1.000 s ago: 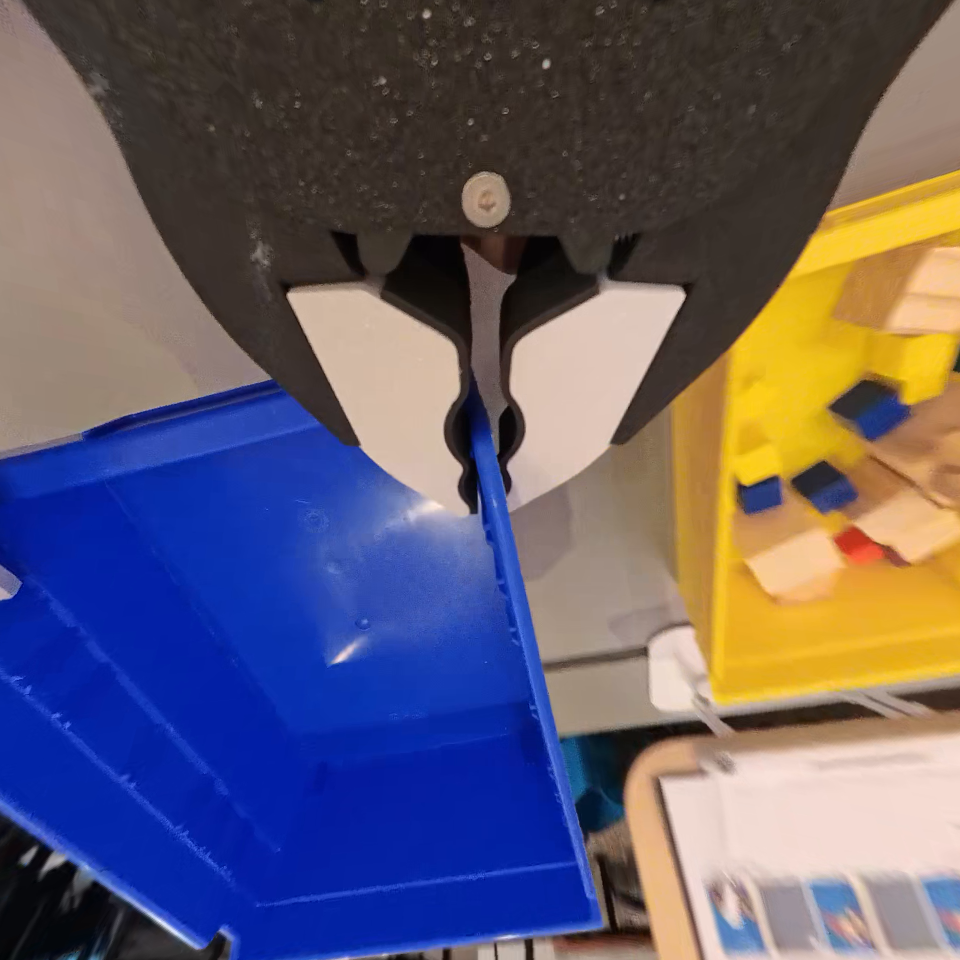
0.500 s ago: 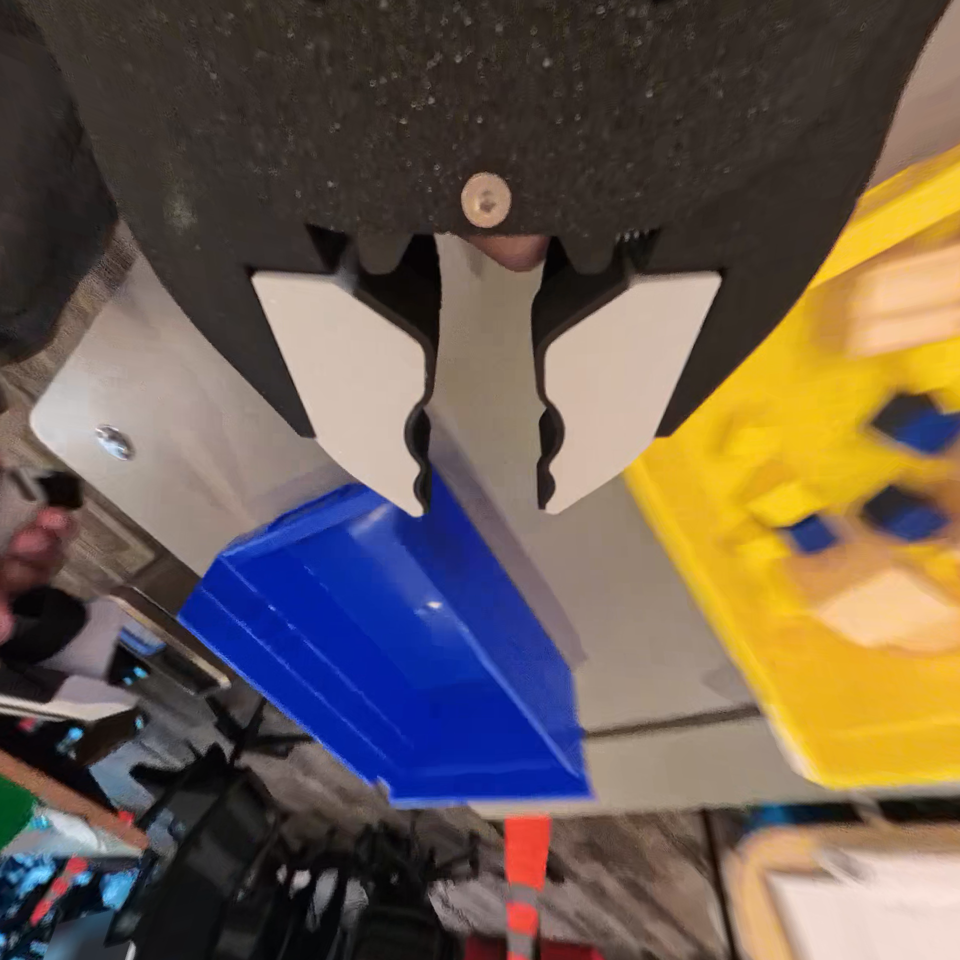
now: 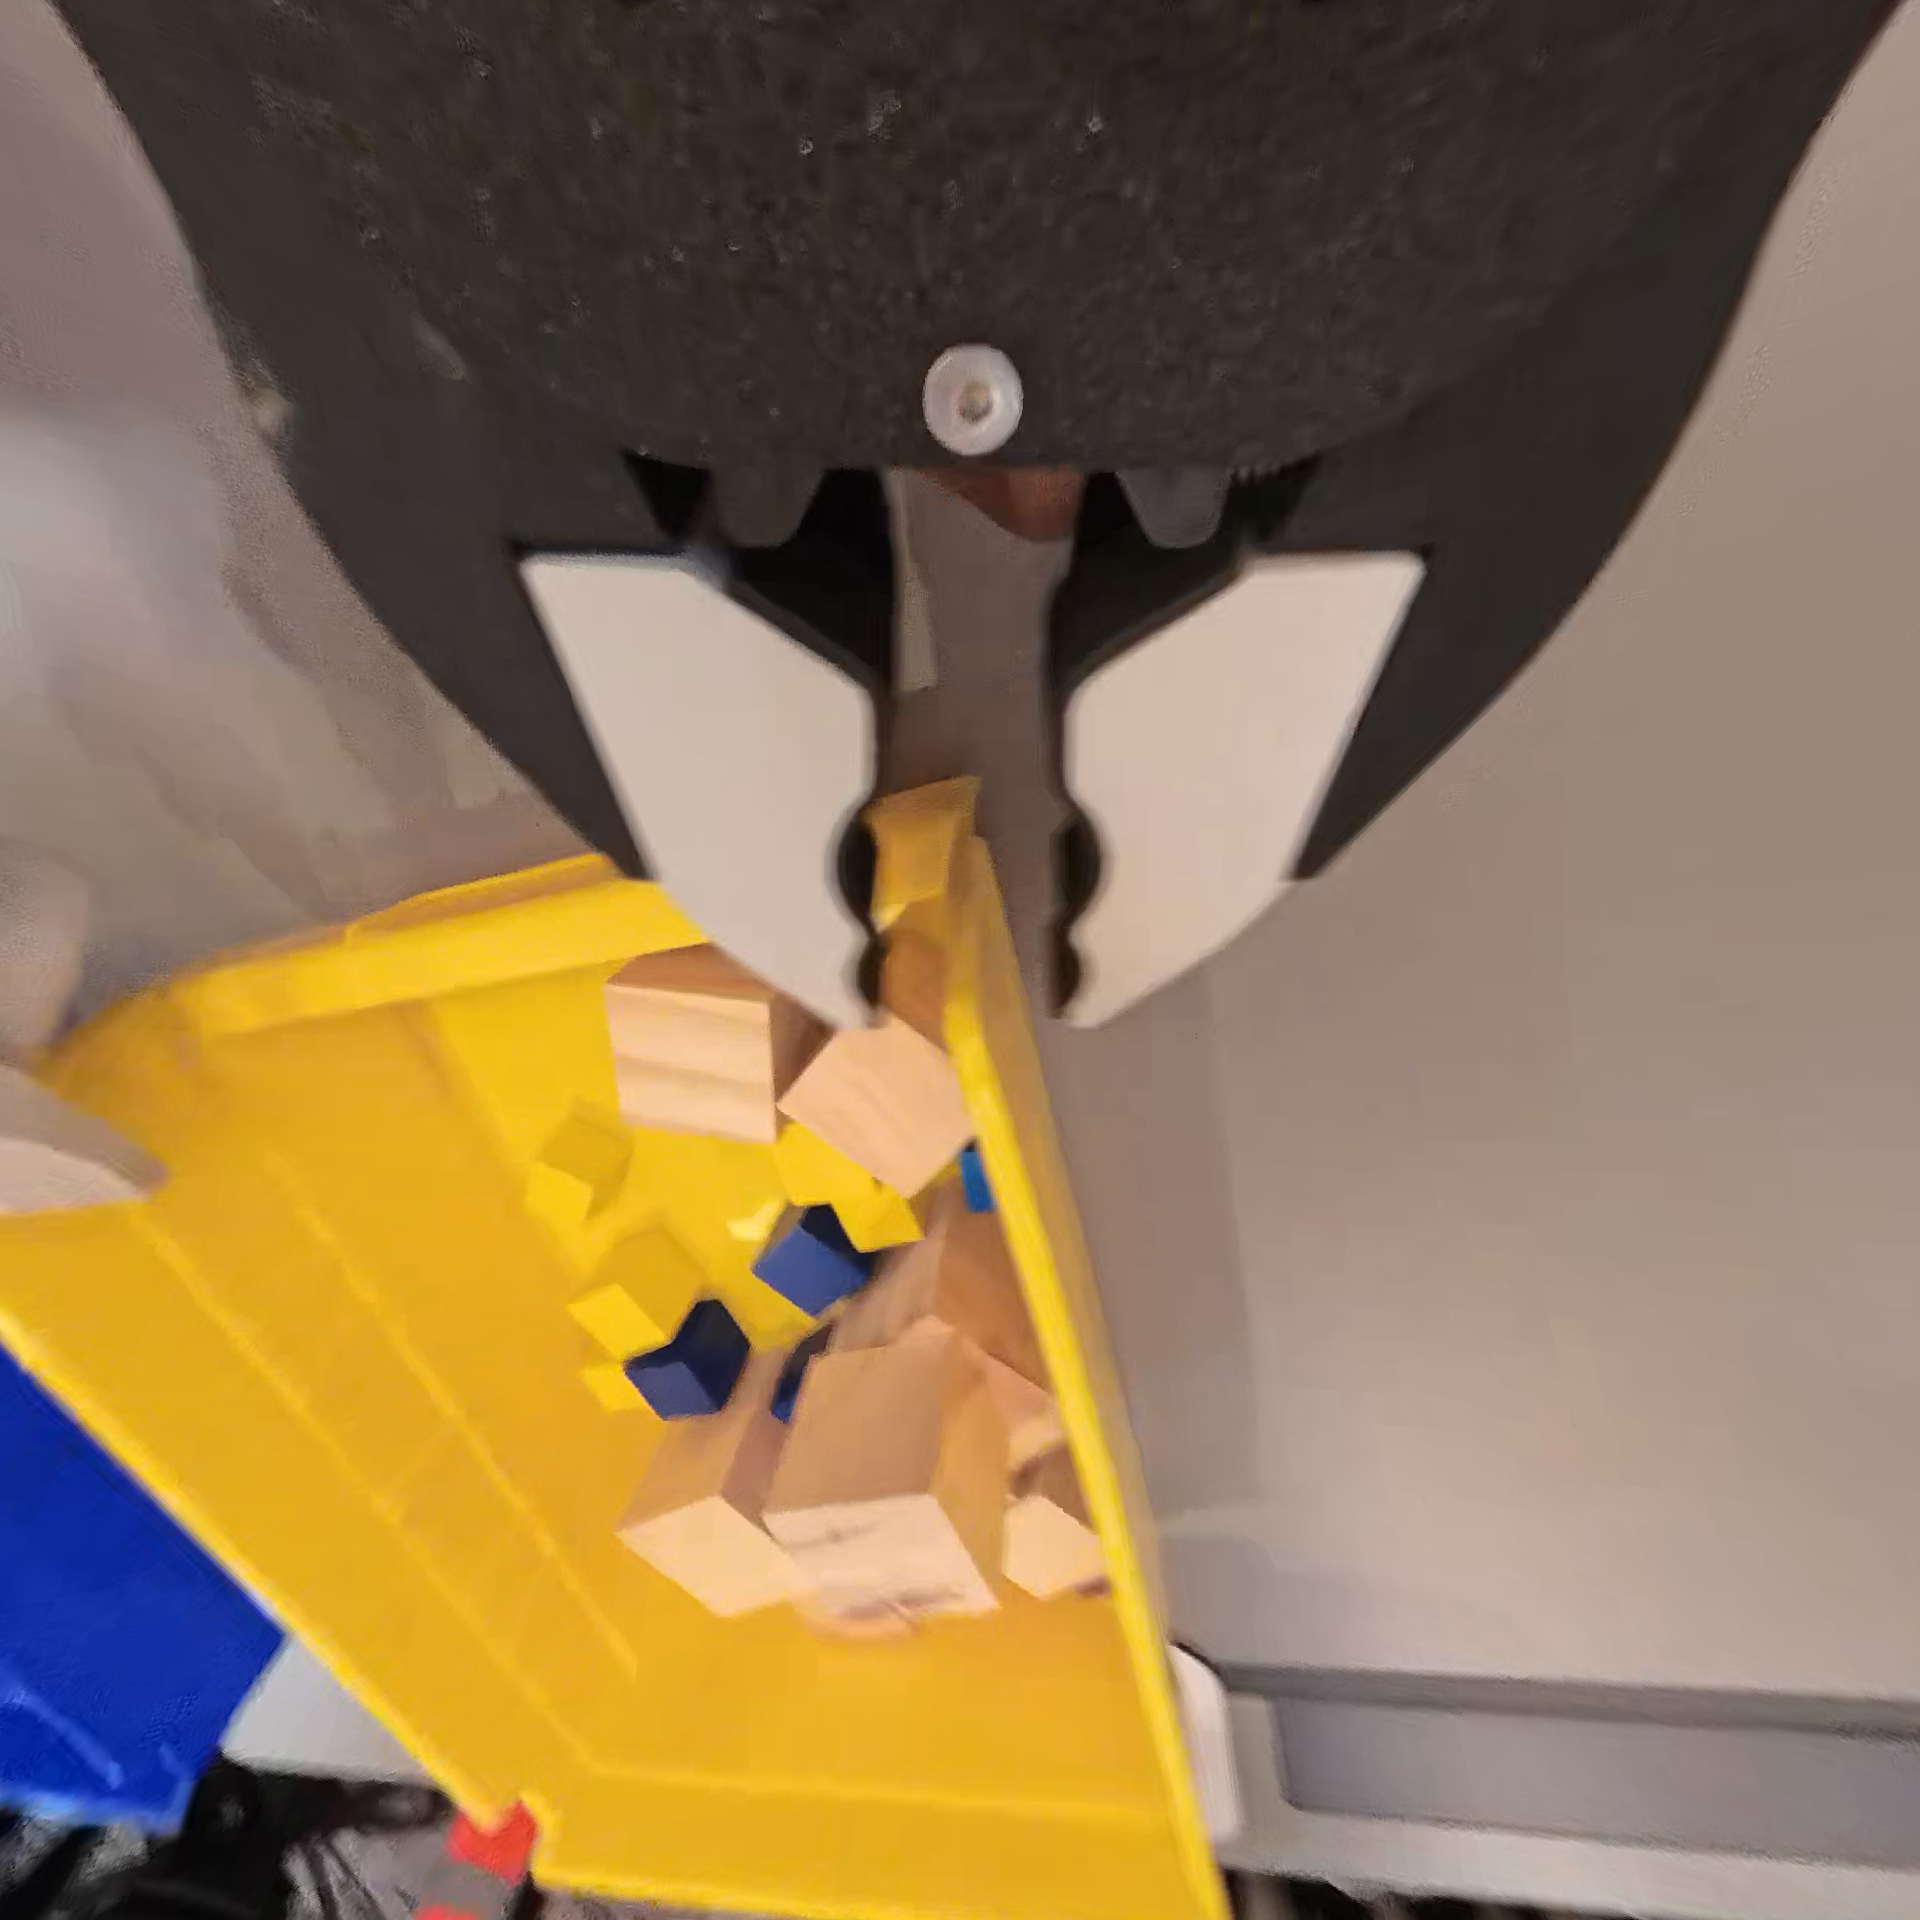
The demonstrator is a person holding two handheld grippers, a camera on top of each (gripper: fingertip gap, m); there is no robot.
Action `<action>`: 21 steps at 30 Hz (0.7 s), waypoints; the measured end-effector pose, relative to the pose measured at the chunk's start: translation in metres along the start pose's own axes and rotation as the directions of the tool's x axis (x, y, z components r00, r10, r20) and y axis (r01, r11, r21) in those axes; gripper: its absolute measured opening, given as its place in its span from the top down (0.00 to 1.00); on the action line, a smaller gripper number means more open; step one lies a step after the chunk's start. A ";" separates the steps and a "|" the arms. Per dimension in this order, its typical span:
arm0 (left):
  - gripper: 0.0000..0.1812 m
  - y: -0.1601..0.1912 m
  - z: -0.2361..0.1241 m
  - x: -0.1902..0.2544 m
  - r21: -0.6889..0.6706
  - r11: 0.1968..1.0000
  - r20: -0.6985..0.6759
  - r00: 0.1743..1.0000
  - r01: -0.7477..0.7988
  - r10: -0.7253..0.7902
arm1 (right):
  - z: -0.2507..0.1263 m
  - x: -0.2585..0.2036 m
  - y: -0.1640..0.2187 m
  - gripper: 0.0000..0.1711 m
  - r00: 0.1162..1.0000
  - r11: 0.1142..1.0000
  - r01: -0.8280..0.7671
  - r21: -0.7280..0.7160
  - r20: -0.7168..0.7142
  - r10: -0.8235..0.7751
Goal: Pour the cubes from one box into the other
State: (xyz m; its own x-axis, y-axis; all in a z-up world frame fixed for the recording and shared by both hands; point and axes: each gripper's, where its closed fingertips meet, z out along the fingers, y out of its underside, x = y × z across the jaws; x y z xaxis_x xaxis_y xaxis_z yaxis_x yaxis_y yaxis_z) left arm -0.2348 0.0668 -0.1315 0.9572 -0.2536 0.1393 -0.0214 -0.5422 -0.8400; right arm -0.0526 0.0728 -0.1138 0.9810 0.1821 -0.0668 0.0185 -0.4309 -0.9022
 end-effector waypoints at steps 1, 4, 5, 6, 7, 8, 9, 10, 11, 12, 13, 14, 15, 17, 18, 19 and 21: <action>0.95 0.003 0.005 -0.004 -0.008 1.000 0.037 0.999 -0.018 0.018 | 0.007 0.008 0.004 0.94 0.996 1.000 0.005 -0.018 -0.084 -0.007; 0.97 0.000 0.003 -0.011 -0.004 0.998 0.099 0.993 -0.069 0.069 | 0.006 0.006 0.005 0.98 0.991 0.999 -0.037 -0.033 -0.133 0.033; 0.98 -0.005 -0.001 -0.014 0.022 0.997 0.115 0.991 -0.073 0.070 | 0.003 0.002 0.001 0.98 0.988 0.999 -0.052 -0.001 -0.146 0.051; 0.98 -0.012 -0.006 -0.018 0.056 0.995 0.127 0.989 -0.082 0.074 | -0.002 -0.004 -0.007 0.98 0.985 0.998 -0.019 0.058 -0.171 0.029; 0.99 -0.019 -0.012 -0.023 0.078 0.994 0.127 0.990 -0.078 0.068 | -0.008 -0.011 -0.014 0.99 0.977 0.996 0.021 0.085 -0.211 -0.003; 0.99 -0.024 -0.018 -0.030 0.086 0.995 0.117 0.992 -0.052 0.041 | -0.012 -0.020 -0.016 0.99 0.975 0.997 0.012 0.079 -0.220 0.006; 0.99 -0.026 -0.024 -0.040 0.093 0.995 0.114 0.993 -0.032 0.021 | -0.014 -0.031 -0.020 0.98 0.979 0.995 -0.011 0.094 -0.202 0.030; 0.99 -0.027 -0.029 -0.050 0.096 0.995 0.116 0.993 -0.016 0.005 | -0.015 -0.044 -0.026 0.98 0.981 0.994 -0.009 0.113 -0.191 0.030; 0.99 -0.027 -0.036 -0.062 0.104 0.995 0.127 0.992 -0.007 -0.007 | -0.016 -0.059 -0.030 0.98 0.982 0.992 0.011 0.127 -0.190 0.014; 0.99 -0.028 -0.043 -0.076 0.121 0.993 0.150 0.989 -0.008 -0.010 | -0.015 -0.073 -0.034 0.98 0.981 0.991 0.035 0.132 -0.192 -0.009; 0.99 -0.032 -0.052 -0.091 0.148 0.989 0.170 0.985 -0.010 -0.015 | -0.012 -0.089 -0.037 0.98 0.984 0.990 0.045 0.135 -0.179 -0.020; 0.99 -0.035 -0.062 -0.107 0.177 0.984 0.191 0.981 -0.010 -0.024 | -0.008 -0.107 -0.041 0.98 0.988 0.989 0.042 0.141 -0.151 -0.020; 0.99 -0.039 -0.072 -0.124 0.195 0.981 0.218 0.976 -0.017 -0.027 | -0.003 -0.125 -0.044 0.98 0.992 0.989 0.042 0.143 -0.127 -0.024; 0.99 -0.046 -0.091 -0.159 0.221 0.974 0.278 0.960 -0.043 -0.020 | 0.008 -0.163 -0.048 0.98 0.996 0.991 0.047 0.129 -0.085 -0.036; 0.99 -0.047 -0.099 -0.177 0.228 0.972 0.299 0.954 -0.054 -0.017 | 0.014 -0.181 -0.047 0.98 0.997 0.992 0.047 0.117 -0.066 -0.039; 0.99 -0.047 -0.105 -0.193 0.236 0.970 0.314 0.949 -0.059 -0.019 | 0.021 -0.198 -0.045 0.98 0.998 0.993 0.049 0.106 -0.046 -0.044; 0.99 -0.038 -0.110 -0.223 0.236 0.971 0.317 0.948 -0.034 -0.044 | 0.034 -0.227 -0.039 0.98 0.998 0.995 0.068 0.079 -0.023 -0.066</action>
State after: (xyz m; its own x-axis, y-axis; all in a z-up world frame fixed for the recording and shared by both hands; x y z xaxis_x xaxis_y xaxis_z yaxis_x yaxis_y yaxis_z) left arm -0.4789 0.0558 -0.0732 0.9993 0.0370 0.0026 0.0146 -0.3290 -0.9442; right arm -0.2823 0.0782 -0.0781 0.9818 0.1898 0.0028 0.0695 -0.3462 -0.9356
